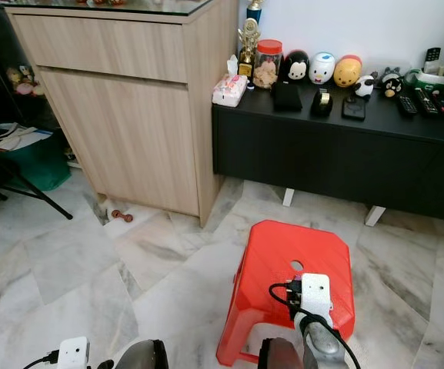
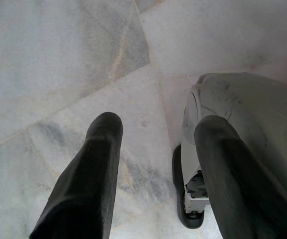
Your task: Hang keys on a hook
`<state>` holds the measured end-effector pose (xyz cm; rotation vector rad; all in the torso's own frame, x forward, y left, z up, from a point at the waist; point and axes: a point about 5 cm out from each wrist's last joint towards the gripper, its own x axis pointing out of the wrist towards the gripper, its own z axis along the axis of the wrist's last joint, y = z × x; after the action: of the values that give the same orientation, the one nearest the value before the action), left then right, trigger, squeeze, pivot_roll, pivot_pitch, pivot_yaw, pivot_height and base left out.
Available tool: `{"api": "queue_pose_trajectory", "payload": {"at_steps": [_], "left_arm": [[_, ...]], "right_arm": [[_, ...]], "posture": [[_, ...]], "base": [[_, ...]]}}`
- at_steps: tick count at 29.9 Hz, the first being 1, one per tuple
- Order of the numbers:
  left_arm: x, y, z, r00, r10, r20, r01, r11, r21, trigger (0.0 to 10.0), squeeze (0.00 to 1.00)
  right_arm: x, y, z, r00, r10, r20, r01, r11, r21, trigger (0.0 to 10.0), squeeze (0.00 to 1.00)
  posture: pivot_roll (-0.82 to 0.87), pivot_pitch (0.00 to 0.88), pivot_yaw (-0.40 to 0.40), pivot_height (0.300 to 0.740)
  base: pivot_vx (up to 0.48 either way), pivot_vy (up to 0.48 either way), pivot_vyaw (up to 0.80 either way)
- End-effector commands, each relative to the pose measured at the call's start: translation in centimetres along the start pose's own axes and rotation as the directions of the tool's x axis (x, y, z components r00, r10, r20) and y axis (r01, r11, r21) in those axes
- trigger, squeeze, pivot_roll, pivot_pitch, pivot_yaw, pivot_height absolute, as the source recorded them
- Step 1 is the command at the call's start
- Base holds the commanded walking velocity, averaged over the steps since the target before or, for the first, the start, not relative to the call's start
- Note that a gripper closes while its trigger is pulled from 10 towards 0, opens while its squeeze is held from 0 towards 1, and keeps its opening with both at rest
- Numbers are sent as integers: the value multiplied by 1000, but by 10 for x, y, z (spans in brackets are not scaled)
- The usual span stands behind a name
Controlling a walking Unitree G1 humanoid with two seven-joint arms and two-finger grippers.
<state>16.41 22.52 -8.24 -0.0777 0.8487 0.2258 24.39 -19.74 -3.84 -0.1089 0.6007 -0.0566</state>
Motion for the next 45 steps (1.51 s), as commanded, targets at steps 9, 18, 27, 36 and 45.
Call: {"api": "queue_pose_trajectory", "payload": {"at_steps": [9, 18, 27, 36, 45], "left_arm": [[-1, -1, -3, 1000, -5, -14, 5, 1000, 1, 10000, 0], [-1, -1, -5, 1000, -3, -17, 3, 1000, -4, 10000, 0], [-1, -2, -5, 1000, 0, -16, 0, 1000, -10, 10000, 0], [-1, -3, -5, 1000, 0, -17, 0, 1000, -17, 10000, 0], [-1, -3, -5, 1000, 1, -15, -2, 1000, -19, 10000, 0]], "right_arm": [[5, 0, 6, 999, 24, -37, -26, 998, -55, 10000, 0], [7, 0, 8, 997, 19, -70, -26, 996, -90, 10000, 0], [6, 11, 3, 990, 91, -112, -114, 968, -225, 10000, 0], [6, 12, 2, 988, 99, -118, -130, 944, -302, 10000, 0], [6, 9, 3, 994, 60, -95, -90, 932, -352, 10000, 0]], "posture": [[99, 13, -7, 602], [98, 19, -10, 602], [99, 20, -15, 602], [99, 21, -21, 602], [95, 19, -22, 602]], "base": [[0, 0, 0], [0, 0, 0], [0, 0, 0], [0, 0, 0], [0, 0, 0]]}}
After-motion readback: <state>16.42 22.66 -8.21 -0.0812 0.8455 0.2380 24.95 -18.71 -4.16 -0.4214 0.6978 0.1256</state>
